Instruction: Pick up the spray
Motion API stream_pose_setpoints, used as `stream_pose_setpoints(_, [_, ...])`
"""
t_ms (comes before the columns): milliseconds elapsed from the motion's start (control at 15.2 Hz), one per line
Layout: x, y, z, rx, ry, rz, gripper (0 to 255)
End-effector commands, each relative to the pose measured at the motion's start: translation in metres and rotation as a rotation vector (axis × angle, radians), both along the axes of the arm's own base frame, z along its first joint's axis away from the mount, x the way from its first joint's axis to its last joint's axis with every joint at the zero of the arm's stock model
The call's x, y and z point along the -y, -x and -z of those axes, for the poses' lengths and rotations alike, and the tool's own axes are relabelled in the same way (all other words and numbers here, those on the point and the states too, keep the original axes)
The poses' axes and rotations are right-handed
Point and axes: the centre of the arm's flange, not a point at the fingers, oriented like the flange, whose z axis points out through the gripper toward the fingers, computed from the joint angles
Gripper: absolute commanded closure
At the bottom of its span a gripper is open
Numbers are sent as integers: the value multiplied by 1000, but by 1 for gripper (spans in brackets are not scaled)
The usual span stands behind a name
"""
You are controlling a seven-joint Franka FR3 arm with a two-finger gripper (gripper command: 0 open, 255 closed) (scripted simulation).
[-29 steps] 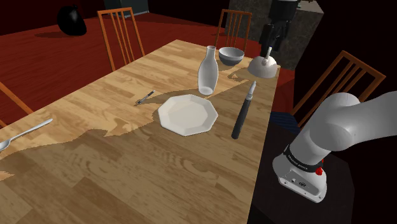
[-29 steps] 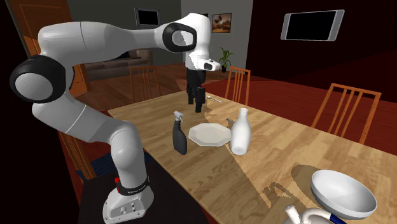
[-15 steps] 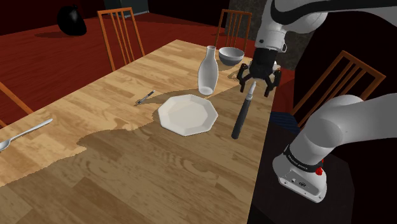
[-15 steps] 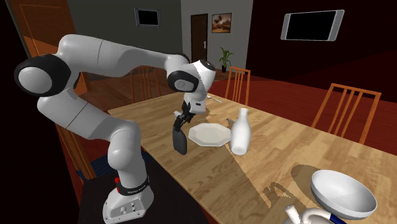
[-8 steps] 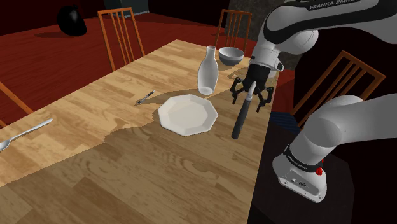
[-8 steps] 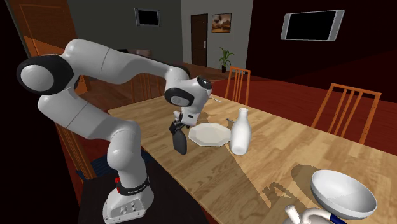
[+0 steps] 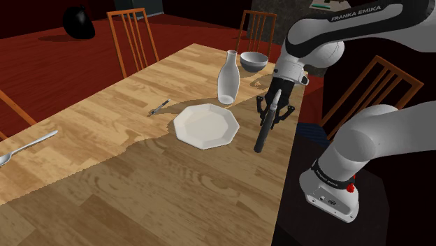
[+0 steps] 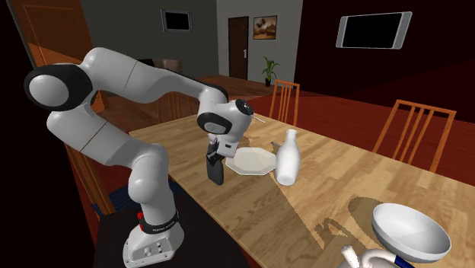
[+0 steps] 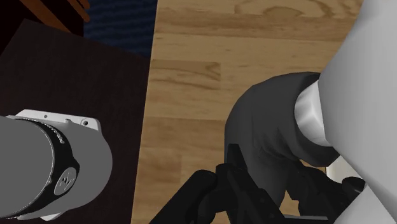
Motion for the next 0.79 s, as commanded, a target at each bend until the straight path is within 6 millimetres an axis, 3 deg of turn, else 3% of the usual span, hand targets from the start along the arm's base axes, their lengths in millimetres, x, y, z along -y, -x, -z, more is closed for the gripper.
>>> stream_pose_setpoints(0, [0, 0, 1, 0, 0, 0, 255])
stream_pose_setpoints(396, [0, 0, -1, 0, 0, 0, 255])
stream_pose_setpoints(726, [0, 0, -27, 0, 0, 0, 255])
